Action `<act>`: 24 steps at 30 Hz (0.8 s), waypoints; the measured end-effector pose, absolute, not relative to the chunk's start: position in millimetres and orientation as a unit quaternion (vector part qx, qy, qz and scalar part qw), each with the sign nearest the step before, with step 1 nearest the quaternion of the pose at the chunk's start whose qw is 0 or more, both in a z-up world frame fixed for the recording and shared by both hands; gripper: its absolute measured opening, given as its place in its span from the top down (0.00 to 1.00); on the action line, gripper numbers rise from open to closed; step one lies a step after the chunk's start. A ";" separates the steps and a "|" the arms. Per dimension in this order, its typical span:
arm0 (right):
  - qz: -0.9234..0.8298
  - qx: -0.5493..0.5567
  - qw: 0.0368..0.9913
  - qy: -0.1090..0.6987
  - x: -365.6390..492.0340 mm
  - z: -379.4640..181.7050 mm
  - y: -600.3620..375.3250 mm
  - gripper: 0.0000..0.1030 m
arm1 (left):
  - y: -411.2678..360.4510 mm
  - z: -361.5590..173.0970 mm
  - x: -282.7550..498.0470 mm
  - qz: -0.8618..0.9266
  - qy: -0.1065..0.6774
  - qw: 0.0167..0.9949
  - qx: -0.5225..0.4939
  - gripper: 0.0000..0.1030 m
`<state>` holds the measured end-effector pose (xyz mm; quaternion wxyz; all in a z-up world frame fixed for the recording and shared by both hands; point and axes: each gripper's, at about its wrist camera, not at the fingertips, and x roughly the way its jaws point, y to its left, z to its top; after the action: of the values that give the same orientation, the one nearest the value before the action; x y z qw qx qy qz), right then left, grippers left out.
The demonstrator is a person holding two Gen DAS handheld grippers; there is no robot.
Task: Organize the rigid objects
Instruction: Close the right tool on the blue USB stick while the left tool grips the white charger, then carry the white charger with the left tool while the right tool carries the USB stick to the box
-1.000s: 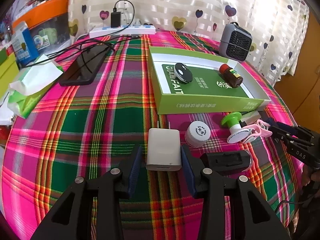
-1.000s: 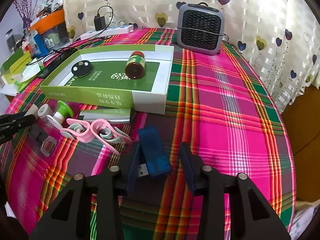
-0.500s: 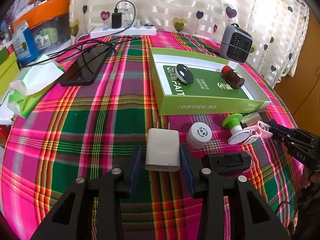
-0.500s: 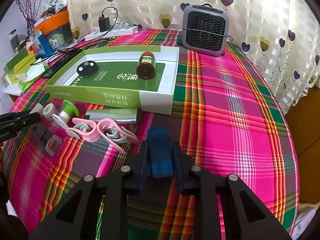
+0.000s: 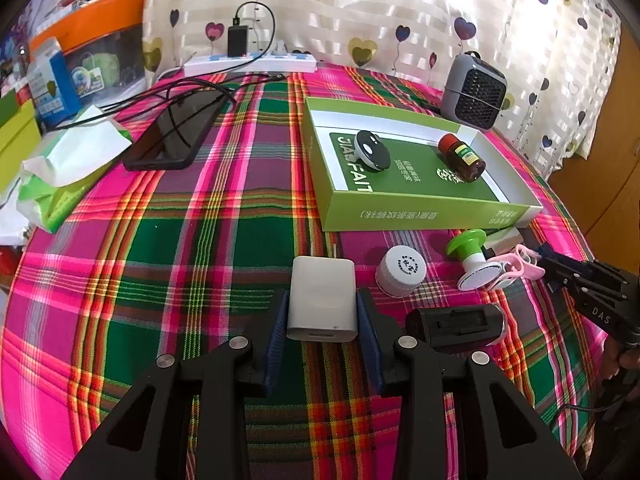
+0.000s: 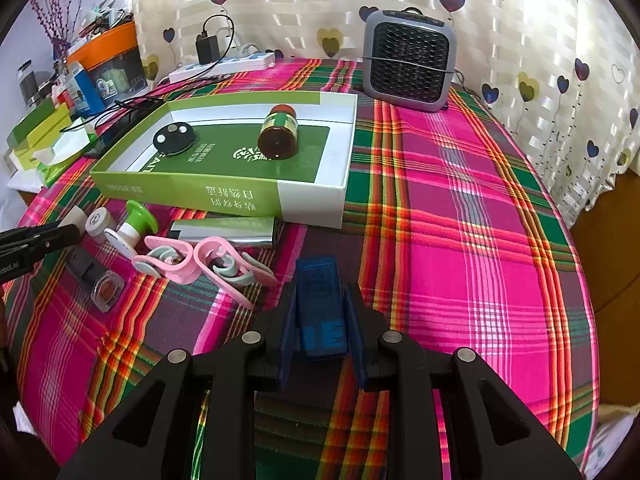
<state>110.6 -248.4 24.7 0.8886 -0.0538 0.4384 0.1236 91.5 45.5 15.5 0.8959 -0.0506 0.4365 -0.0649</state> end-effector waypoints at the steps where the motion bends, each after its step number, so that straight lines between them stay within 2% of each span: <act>1: 0.123 -0.054 0.889 0.438 110.5 24.8 -248.2 0.76 | 46.0 15.7 91.7 -0.065 0.436 0.896 -0.051 0.68; 24: 0.114 -0.046 0.891 0.437 110.4 25.8 -251.0 0.78 | 47.0 21.6 88.1 -0.068 0.427 0.900 -0.055 0.69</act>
<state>110.4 -251.0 25.8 0.8912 -0.0458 0.4366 0.1141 88.1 47.0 21.6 0.9002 -0.0547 0.4267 -0.0678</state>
